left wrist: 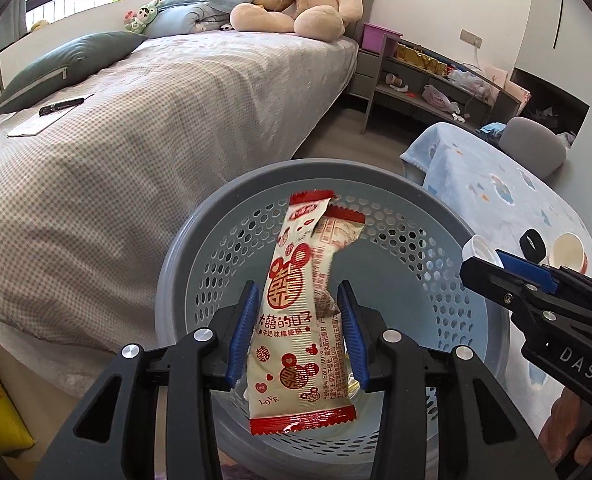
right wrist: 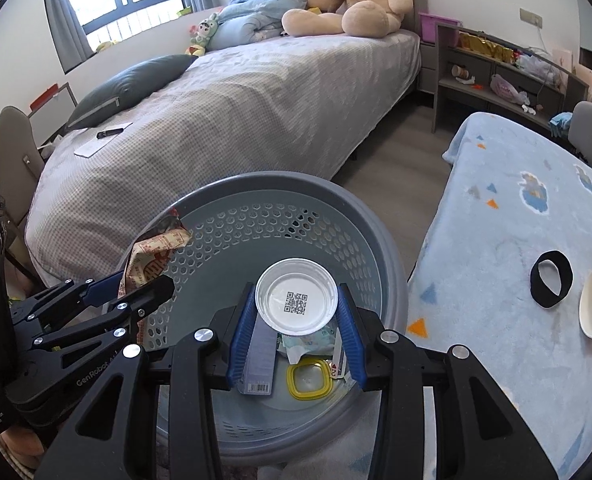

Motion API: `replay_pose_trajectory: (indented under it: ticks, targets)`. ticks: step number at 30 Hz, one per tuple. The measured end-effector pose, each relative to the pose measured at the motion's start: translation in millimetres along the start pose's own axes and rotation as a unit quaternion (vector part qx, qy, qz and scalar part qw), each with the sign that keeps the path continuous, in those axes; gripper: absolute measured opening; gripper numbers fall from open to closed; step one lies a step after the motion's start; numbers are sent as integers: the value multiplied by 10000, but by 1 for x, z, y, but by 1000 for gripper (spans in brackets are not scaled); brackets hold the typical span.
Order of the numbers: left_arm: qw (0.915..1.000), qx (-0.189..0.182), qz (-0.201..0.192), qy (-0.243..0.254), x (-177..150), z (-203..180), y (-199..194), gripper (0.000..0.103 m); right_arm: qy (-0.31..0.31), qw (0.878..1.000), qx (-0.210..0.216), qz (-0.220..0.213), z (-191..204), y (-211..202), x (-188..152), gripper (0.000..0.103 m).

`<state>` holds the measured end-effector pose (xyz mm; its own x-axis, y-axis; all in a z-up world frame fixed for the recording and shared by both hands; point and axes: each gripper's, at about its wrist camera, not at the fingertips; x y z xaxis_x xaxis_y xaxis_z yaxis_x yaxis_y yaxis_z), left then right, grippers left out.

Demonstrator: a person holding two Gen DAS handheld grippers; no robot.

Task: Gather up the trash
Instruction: 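Open both grippers to drop the wrapper and cap into the basket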

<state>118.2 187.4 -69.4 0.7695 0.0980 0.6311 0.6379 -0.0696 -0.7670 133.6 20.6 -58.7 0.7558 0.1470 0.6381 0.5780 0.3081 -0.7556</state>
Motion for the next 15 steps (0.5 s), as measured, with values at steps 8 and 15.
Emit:
replay_pose_trajectory:
  ticks: [8, 15]
  targets:
    - [9999, 60, -41, -120, -2, 6, -2, 59, -26, 9999, -88, -96, 2, -4, -1, 56]
    - [9997, 64, -98, -202, -4, 10, -5, 60, -61, 9999, -109, -62, 3, -5, -3, 56]
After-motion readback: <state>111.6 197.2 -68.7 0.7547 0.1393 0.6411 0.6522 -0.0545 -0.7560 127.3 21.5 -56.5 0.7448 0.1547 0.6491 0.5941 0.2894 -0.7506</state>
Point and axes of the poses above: each gripper's, at about its wrist camera, not at the fingertips, and y roughly the way its jaws point, z to its left, x to its top, and after that the axes turned 1 degree about -x, right-handed
